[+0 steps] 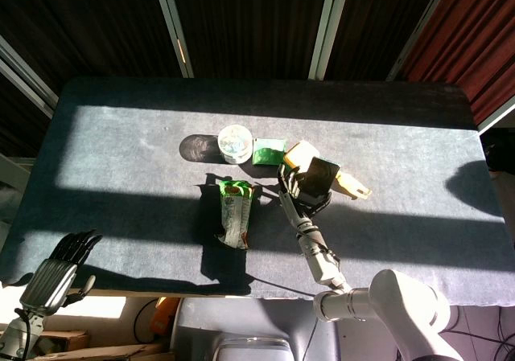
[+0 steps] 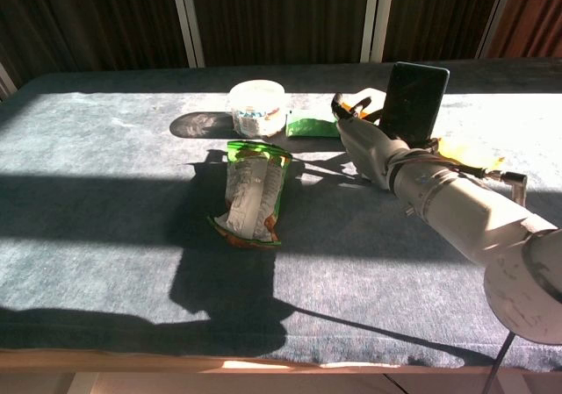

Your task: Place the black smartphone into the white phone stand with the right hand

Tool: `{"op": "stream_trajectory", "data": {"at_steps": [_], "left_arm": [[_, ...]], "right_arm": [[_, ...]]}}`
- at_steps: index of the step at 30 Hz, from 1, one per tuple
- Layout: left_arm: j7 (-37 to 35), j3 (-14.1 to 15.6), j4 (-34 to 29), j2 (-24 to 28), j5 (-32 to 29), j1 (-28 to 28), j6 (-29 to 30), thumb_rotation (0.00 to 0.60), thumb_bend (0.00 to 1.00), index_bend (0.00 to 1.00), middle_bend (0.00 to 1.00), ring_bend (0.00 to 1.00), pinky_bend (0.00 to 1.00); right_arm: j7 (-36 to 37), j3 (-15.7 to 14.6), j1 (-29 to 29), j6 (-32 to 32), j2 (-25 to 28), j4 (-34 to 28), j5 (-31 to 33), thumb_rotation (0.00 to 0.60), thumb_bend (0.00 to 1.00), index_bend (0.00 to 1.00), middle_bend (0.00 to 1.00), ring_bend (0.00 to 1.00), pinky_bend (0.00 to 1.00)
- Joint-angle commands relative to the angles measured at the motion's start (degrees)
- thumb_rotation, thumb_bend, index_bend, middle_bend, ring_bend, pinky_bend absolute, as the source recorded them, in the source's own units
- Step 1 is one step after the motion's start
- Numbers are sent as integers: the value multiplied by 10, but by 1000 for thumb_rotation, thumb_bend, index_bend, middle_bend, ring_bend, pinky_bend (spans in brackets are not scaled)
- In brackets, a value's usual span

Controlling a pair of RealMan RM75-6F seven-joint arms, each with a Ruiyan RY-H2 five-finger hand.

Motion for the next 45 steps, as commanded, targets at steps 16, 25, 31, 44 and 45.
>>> {"op": "stream_trajectory", "data": {"at_steps": [16, 25, 31, 44, 45], "left_arm": [[4, 1, -1, -1, 1, 0, 0, 600, 434, 0, 0, 0, 72], [6, 2, -1, -2, 3, 0, 0, 600, 436, 0, 0, 0, 72], [7, 3, -1, -2, 3, 1, 1, 600, 436, 0, 0, 0, 72], [8, 3, -2, -2, 2, -1, -3, 600, 435, 0, 0, 0, 72], [8, 3, -2, -2, 2, -1, -2, 600, 435, 0, 0, 0, 72]], "right_arm": [[5, 31, -18, -5, 3, -8, -20, 600, 229, 0, 353, 267, 170], [9, 46, -22, 3, 15, -35, -23, 600, 181, 0, 287, 212, 138], [4, 51, -22, 7, 18, -35, -23, 600, 180, 0, 275, 197, 124], [12, 56, -25, 1, 25, -38, -31, 600, 153, 0, 173, 114, 92], [13, 57, -25, 2, 26, -39, -32, 600, 152, 0, 162, 104, 87]]}}
